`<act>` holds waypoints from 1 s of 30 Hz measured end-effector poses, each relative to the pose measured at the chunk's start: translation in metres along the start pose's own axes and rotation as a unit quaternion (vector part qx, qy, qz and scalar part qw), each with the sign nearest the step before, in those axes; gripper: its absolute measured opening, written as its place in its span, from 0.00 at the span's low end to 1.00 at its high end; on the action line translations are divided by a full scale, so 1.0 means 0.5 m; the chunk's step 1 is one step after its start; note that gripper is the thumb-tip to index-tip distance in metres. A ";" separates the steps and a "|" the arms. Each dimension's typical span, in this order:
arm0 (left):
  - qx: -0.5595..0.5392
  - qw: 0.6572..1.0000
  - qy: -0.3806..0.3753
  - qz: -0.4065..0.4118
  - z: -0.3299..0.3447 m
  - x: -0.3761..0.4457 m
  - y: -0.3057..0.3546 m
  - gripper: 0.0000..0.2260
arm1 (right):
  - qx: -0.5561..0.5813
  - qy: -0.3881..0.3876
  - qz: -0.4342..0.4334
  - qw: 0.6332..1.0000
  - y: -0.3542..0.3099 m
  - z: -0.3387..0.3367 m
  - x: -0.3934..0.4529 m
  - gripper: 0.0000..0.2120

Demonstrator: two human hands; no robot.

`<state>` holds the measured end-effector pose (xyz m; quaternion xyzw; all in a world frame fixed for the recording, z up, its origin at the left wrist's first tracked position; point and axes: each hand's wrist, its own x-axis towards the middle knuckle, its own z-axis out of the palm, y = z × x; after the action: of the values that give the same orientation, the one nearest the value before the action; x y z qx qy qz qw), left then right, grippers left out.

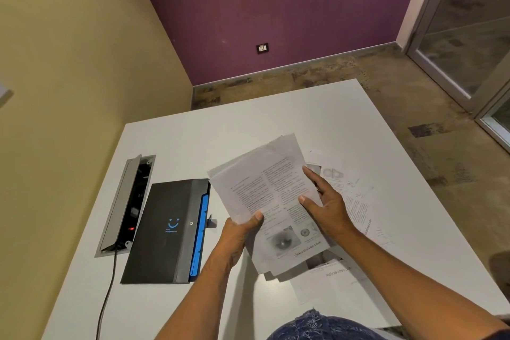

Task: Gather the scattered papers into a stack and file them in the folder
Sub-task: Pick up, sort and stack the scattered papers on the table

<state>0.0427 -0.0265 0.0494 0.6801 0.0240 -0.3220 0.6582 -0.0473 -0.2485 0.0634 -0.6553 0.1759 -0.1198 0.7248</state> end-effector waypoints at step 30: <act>0.005 0.999 -0.049 -0.008 0.005 -0.003 0.003 0.23 | 0.180 0.127 0.263 0.939 0.007 -0.011 0.049 0.14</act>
<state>0.0413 -0.0285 0.0515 0.6667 -0.0051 -0.3604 0.6524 -0.0274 -0.2629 0.0570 -0.4234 0.4078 -0.0369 0.8082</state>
